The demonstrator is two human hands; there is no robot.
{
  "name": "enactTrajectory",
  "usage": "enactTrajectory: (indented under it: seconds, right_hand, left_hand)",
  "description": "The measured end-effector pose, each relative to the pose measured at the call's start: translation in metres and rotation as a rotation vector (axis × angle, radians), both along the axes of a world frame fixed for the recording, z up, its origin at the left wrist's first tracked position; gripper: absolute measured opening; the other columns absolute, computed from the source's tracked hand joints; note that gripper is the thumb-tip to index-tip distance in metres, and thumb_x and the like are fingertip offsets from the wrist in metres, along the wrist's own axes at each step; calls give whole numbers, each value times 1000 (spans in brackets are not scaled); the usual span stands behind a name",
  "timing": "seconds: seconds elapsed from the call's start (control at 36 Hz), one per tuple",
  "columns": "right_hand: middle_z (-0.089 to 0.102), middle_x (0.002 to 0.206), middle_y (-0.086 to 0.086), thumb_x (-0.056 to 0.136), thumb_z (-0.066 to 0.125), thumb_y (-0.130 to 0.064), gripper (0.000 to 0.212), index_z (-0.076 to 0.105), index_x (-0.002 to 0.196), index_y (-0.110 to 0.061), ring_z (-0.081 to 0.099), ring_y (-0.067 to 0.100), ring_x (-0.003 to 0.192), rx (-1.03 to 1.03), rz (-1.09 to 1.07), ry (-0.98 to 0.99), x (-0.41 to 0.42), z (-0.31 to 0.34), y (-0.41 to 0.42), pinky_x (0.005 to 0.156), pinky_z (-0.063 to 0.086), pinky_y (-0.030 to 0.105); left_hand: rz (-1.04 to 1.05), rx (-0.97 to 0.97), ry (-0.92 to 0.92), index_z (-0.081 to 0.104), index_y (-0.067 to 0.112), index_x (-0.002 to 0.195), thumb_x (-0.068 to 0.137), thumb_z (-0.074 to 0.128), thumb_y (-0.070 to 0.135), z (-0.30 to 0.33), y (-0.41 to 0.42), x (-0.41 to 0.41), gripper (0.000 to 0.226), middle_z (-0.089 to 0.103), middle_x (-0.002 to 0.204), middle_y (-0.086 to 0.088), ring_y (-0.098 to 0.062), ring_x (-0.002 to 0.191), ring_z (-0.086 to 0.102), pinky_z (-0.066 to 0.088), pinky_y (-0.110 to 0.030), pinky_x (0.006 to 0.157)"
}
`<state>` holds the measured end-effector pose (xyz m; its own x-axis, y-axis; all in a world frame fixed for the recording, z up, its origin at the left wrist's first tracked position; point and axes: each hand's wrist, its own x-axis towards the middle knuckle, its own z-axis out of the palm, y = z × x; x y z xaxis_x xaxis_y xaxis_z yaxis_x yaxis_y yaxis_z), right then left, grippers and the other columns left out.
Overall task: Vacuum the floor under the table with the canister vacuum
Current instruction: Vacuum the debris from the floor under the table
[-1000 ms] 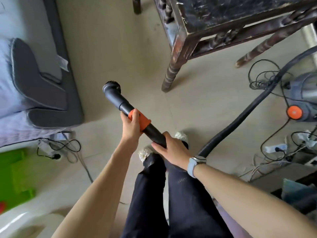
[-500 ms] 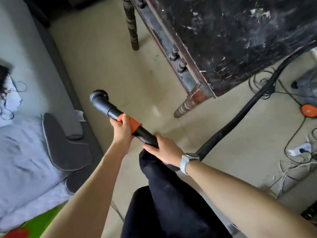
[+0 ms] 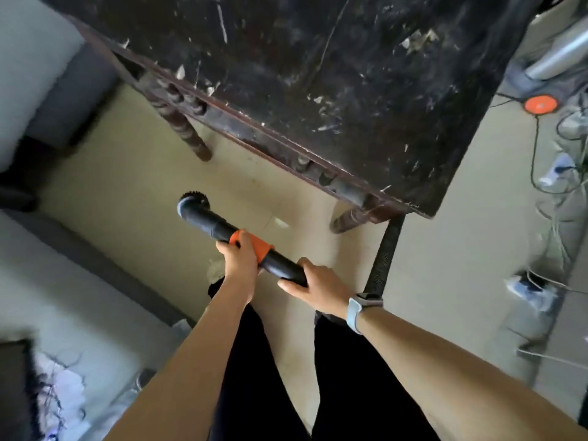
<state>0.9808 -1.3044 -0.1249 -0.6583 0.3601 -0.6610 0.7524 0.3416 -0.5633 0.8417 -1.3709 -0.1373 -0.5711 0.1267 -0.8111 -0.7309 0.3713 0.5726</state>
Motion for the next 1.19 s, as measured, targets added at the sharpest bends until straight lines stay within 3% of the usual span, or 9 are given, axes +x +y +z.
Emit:
enactTrajectory:
  seconds: [0.11, 0.28, 0.39, 0.67, 0.72, 0.83, 1.03, 1.11, 1.19]
  right_hand:
    - [43, 63, -5, 89, 51, -57, 46, 42, 95, -12, 54, 26, 63, 54, -106, -33, -30, -10, -16, 55, 38, 31]
    - [52, 76, 4, 91, 50, -55, 53, 48, 105, -5, 51, 23, 65, 66, -190, -56, -59, -26, -38, 58, 34, 29]
    - [52, 75, 3, 91, 50, -55, 51, 48, 105, -5, 50, 22, 63, 58, -184, -82, -59, -36, -39, 54, 33, 30]
    - [54, 74, 2, 89, 49, -60, 46, 39, 91, -15, 57, 26, 65, 107, 15, -143, -17, -104, -1, 58, 44, 33]
    - [57, 78, 3, 88, 49, -60, 47, 43, 93, -14, 59, 27, 69, 117, 76, -148, -6, -126, 7, 61, 45, 34]
    - [55, 80, 1, 87, 51, -60, 52, 51, 102, -10, 54, 24, 70, 150, 192, -198, 15, -179, 13, 60, 39, 31]
    - [45, 64, -8, 87, 49, -63, 47, 43, 89, -17, 48, 18, 58, 107, 229, -178, 24, -298, -11, 51, 34, 30]
    - [48, 67, -5, 88, 47, -63, 46, 43, 90, -17, 52, 20, 60, 106, 225, -177, 16, -354, -21, 56, 41, 32]
    - [49, 70, -6, 89, 46, -62, 43, 43, 92, -19, 51, 16, 61, 73, 193, -170, 7, -408, -22, 51, 36, 26]
  left_hand:
    - [-126, 5, -43, 27, 10, 123, 100, 42, 23, -9, 6, -40, 30, 56, 103, -13, -28, 77, 66, 55, -47, 79]
    - [-242, -14, -95, 23, 9, 135, 101, 41, 21, -36, 1, -73, 40, 58, 94, -10, -26, 72, 66, 55, -49, 81]
    - [-243, -7, -143, 23, 10, 135, 101, 43, 19, -52, -1, -72, 41, 56, 91, -8, -18, 58, 68, 57, -43, 73]
    - [-52, 0, -214, 32, 9, 133, 100, 46, 24, -131, 0, -24, 39, 58, 102, -14, -20, 62, 70, 55, -35, 57]
    - [22, 5, -223, 35, 9, 130, 98, 47, 24, -162, -3, -6, 37, 60, 105, -17, -24, 70, 71, 57, -36, 61]
    - [123, -24, -250, 38, 12, 129, 91, 50, 30, -226, -18, 28, 43, 55, 125, -20, -35, 108, 60, 53, -50, 87]
    - [170, -108, -263, 40, 9, 126, 95, 49, 32, -329, -39, 39, 40, 59, 117, -17, -31, 103, 62, 55, -38, 69]
    - [124, -109, -226, 39, 9, 127, 97, 47, 33, -378, -42, 30, 39, 58, 108, -14, -26, 90, 62, 54, -38, 72]
    - [80, -70, -165, 34, 6, 135, 98, 46, 30, -429, -42, 25, 46, 55, 113, -16, -23, 85, 60, 54, -37, 65]
